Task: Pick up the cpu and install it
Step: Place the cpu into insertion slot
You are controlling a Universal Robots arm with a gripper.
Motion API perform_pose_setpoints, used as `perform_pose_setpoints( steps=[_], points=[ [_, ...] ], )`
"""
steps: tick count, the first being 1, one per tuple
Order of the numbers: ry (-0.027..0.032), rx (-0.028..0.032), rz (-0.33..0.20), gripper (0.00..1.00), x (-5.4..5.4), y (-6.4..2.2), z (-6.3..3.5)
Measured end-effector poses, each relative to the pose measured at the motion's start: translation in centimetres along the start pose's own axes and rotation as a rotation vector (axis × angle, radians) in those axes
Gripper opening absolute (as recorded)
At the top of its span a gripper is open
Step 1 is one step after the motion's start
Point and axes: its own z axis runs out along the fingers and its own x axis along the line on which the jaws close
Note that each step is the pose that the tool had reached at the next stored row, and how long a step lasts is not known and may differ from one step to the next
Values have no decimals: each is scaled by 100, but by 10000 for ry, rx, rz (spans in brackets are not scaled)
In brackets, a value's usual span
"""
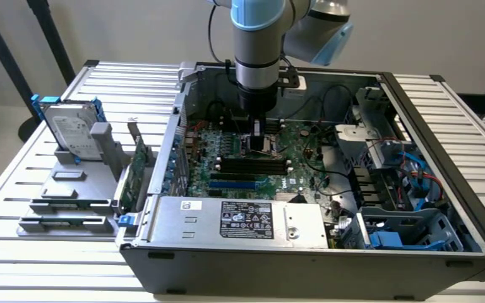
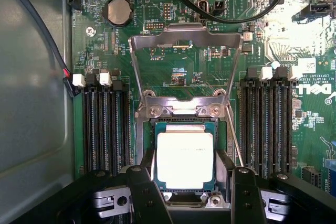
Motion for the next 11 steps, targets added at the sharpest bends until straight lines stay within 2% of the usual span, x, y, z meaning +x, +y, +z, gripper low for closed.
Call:
perform_pose_setpoints(
  steps=[11],
  points=[
    [-8,73,-6,56,-1,-1,-2]
  ],
)
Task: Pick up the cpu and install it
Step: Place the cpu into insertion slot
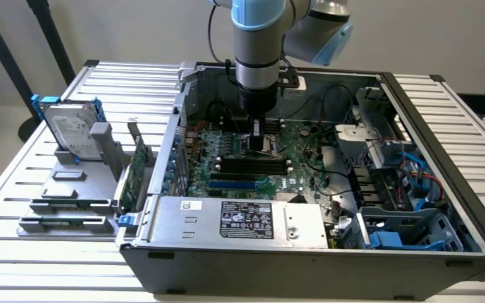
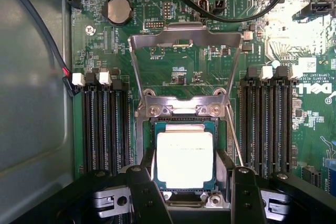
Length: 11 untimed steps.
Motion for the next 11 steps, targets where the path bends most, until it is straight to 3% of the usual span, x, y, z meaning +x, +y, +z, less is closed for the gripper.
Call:
perform_pose_setpoints(
  steps=[1,3,4,11],
  points=[
    [0,5,-1,62,0,0,0],
    [2,22,-4,62,1,1,1],
    [2,29,-3,69,1,1,1],
    [2,42,-4,69,1,3,-16]
  ],
)
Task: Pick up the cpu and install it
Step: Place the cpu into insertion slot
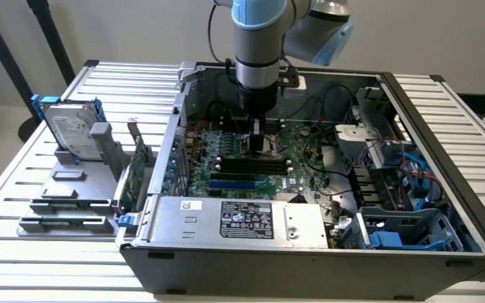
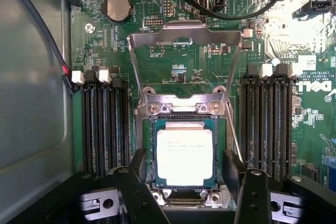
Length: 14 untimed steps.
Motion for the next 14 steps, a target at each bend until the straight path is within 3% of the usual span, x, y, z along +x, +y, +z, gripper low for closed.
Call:
perform_pose_setpoints(
  steps=[6,10,14],
  points=[
    [10,1,1,69,1,2,-31],
    [22,1,2,47,3,5,-69],
    [31,2,2,36,5,9,-115]
  ],
)
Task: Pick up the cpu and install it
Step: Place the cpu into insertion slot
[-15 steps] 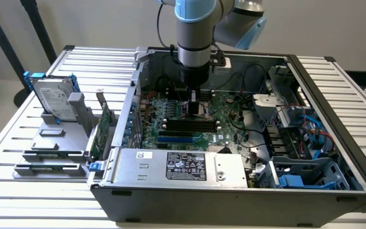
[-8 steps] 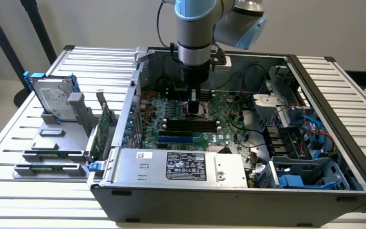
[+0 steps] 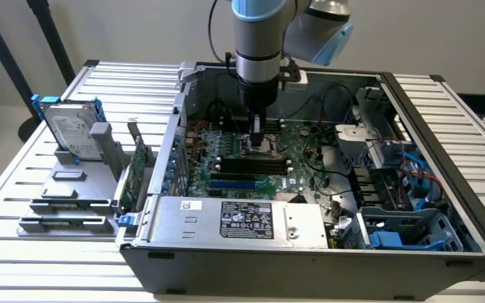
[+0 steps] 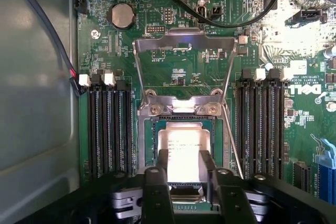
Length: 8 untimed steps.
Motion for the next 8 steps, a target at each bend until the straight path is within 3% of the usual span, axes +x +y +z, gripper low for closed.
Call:
perform_pose_setpoints(
  steps=[3,8],
  points=[
    [16,-1,-1,18,-1,-18,-6],
    [48,15,-31,11,-5,-114,-14]
  ],
)
